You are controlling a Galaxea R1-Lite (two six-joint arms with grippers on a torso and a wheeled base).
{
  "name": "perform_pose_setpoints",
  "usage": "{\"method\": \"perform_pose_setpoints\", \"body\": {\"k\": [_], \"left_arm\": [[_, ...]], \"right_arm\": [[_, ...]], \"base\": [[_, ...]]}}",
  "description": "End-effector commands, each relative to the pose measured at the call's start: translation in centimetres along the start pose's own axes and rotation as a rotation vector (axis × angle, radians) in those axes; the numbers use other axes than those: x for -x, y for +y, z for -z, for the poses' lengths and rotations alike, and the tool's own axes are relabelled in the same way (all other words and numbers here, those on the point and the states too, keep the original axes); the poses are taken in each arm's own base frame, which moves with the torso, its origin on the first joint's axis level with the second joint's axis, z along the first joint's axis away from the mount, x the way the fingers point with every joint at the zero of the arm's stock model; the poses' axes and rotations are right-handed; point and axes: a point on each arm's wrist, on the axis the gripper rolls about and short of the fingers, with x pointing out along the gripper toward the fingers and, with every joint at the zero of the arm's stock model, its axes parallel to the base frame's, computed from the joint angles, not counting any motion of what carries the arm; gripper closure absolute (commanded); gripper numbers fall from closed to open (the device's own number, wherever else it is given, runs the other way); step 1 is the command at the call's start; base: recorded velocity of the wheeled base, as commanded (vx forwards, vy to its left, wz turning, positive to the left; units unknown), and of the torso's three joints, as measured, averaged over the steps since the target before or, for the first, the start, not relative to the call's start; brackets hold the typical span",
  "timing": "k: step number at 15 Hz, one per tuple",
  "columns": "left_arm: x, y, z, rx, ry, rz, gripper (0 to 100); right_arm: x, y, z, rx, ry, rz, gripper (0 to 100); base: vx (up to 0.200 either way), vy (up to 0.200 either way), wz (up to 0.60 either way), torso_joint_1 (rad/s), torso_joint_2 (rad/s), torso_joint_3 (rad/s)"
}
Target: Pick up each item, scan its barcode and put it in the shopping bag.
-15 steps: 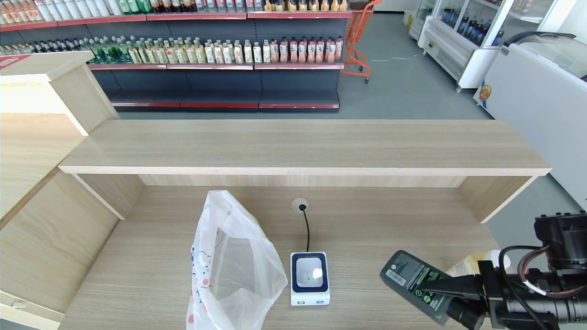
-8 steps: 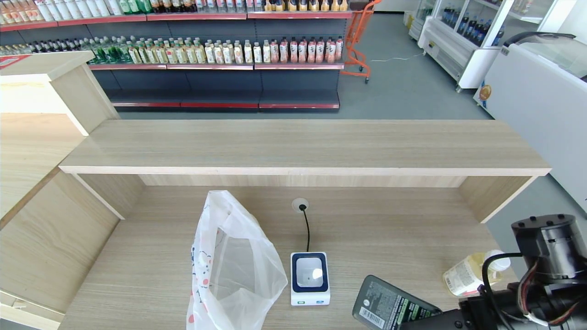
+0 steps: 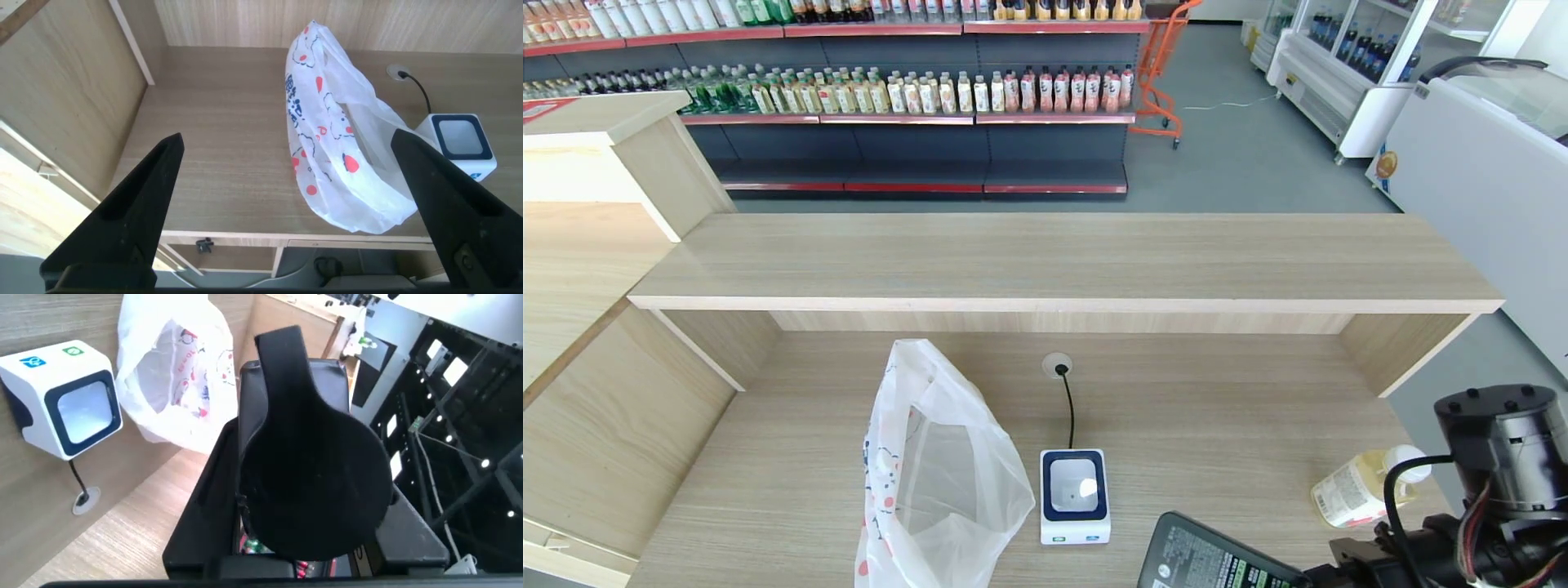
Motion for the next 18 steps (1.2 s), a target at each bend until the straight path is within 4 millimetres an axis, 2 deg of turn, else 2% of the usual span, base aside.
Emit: {"method": "perform_pose_setpoints", "body": {"k": [1, 14, 16, 18], "left_arm": [[0.0, 0.0, 0.0, 0.000, -0.001, 0.000, 0], [0.0, 0.0, 0.0, 0.002, -0.001, 0.000, 0], [0.0, 0.0, 0.0, 0.000, -0.001, 0.000, 0], [0.0, 0.0, 0.0, 0.000, -0.001, 0.000, 0]], "right_arm": [[0.0, 0.0, 0.0, 0.002, -0.001, 0.002, 100], [0.1, -0.5, 0.5, 0.042, 0.017, 0.058, 100], [0.3, -0.6, 0.9, -0.050, 0.030, 0.056, 100], [1.5, -0.9, 1.1, -0.281, 0.085, 0.047, 100]], "base": [[0.000, 0.000, 0.00, 0.000, 0.00, 0.000], [0.000, 0.000, 0.00, 0.000, 0.00, 0.000], [0.000, 0.000, 0.00, 0.000, 0.00, 0.000], [0.000, 0.000, 0.00, 0.000, 0.00, 0.000]]}}
